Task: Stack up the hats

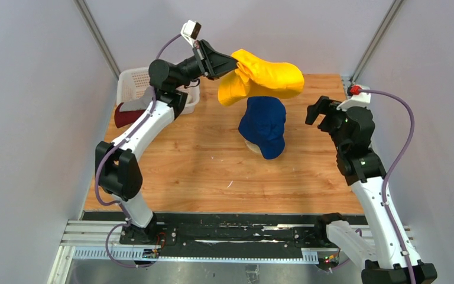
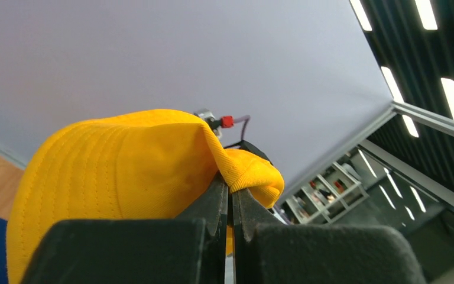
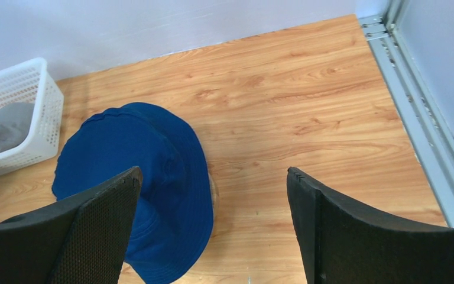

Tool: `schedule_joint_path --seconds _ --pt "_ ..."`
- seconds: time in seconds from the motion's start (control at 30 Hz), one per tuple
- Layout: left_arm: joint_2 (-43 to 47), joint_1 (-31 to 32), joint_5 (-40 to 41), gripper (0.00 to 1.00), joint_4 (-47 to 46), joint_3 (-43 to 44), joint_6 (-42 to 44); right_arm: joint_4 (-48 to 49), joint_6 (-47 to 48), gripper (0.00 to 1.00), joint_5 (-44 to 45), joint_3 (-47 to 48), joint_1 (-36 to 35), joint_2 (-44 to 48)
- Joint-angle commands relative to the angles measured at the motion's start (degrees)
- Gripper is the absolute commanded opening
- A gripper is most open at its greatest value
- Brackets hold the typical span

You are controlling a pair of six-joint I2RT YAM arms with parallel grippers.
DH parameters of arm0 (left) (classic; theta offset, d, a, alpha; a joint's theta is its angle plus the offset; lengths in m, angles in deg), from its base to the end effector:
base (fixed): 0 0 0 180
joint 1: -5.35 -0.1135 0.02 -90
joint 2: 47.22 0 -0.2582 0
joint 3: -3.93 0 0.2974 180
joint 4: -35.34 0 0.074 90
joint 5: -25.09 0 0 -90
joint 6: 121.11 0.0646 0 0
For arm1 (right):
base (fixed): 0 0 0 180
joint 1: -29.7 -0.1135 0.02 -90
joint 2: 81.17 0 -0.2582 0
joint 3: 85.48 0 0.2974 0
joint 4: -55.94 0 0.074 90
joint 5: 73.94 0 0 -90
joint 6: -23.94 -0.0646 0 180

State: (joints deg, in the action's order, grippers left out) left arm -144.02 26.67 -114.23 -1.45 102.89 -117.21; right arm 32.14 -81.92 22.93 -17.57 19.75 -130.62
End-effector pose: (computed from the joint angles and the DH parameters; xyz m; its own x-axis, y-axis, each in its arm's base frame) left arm 0.3903 -0.2049 0.4541 -0.7448 -0.4074 -0.5285 0.6378 -0.2013 -0.7435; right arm 0.2690 0.0393 0.3910 -0.1030 0.2574 -0.9608 -0.0271 0.9649 0.2614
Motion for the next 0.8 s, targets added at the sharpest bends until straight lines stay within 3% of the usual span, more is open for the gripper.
schedule_joint_path --seconds 0.0,0.3,0.53,0.77 --pt "-1.41 3.38 -2.50 0.00 -14.46 -0.39 -11.16 -2.21 0.84 0.91 6.15 1.21 1.17 2.19" --pt "-3.45 8.25 -3.27 0.00 -8.82 -6.38 -5.16 -5.22 2.57 0.92 12.31 2.68 1.62 5.45" --pt "-5.90 8.56 -2.63 0.00 -7.36 -8.97 -2.88 -5.00 3.02 0.92 8.42 2.52 1.71 5.99" --pt "-9.77 8.50 -0.80 0.00 -4.80 -5.59 -2.00 -4.64 3.79 0.91 5.31 1.65 1.74 8.30"
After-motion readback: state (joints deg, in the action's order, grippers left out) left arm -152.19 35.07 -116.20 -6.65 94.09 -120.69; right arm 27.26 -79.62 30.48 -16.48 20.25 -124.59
